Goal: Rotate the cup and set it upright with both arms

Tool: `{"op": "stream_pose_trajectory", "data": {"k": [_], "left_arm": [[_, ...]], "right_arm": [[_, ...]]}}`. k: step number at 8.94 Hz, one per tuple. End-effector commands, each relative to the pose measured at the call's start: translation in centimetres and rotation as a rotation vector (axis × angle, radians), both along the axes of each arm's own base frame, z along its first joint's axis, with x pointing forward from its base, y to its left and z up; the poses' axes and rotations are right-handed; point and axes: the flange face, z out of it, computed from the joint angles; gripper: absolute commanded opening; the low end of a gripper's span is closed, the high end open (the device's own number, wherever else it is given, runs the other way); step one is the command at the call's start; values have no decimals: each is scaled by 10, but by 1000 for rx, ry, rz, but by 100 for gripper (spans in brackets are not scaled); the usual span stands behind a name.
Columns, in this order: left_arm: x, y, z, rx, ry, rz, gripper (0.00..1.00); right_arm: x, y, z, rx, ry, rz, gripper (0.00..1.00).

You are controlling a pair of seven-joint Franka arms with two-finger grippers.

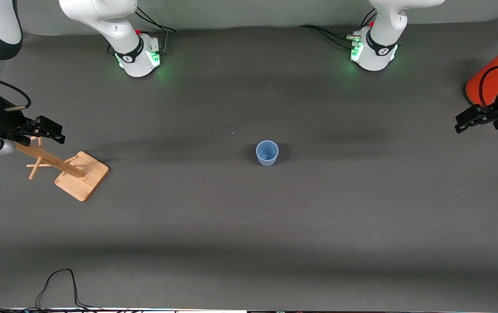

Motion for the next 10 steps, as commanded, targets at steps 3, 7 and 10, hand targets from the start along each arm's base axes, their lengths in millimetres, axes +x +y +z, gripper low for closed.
{"op": "stream_pose_trajectory", "data": {"k": [3, 7, 10], "left_arm": [[2, 2, 1, -4, -6, -7, 100], [3, 2, 6, -4, -11, -10, 100], [4, 1, 5, -4, -9, -10, 100]], "right_arm": [[0, 0, 4, -13, 4, -13, 100], [1, 0, 3, -14, 4, -13, 100], [3, -1, 5, -14, -1, -14, 100]]}}
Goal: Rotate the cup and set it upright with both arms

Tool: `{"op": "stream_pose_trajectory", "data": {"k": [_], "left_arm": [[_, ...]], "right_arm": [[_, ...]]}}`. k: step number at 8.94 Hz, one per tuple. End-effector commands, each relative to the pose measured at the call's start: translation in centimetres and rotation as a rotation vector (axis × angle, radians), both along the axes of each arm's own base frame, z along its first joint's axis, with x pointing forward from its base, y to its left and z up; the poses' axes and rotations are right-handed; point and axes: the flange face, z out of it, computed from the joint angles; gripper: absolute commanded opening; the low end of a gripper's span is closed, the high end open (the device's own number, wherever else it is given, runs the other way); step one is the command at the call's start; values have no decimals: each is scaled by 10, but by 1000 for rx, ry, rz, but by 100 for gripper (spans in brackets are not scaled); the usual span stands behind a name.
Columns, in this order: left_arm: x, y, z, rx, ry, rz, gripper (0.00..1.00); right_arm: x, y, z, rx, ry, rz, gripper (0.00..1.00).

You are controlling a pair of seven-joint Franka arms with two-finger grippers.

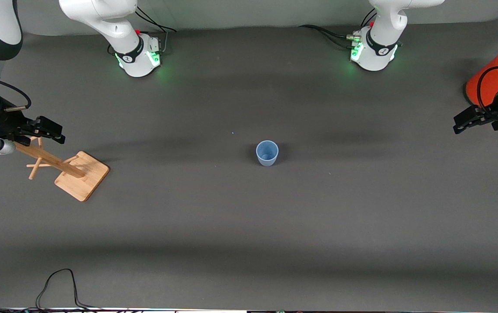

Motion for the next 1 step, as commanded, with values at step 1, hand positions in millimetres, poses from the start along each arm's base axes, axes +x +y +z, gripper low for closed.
{"op": "stream_pose_trajectory", "data": {"k": [1], "left_arm": [[2, -1, 4, -5, -4, -14, 100]], "right_arm": [[3, -1, 4, -14, 0, -11, 100]]}}
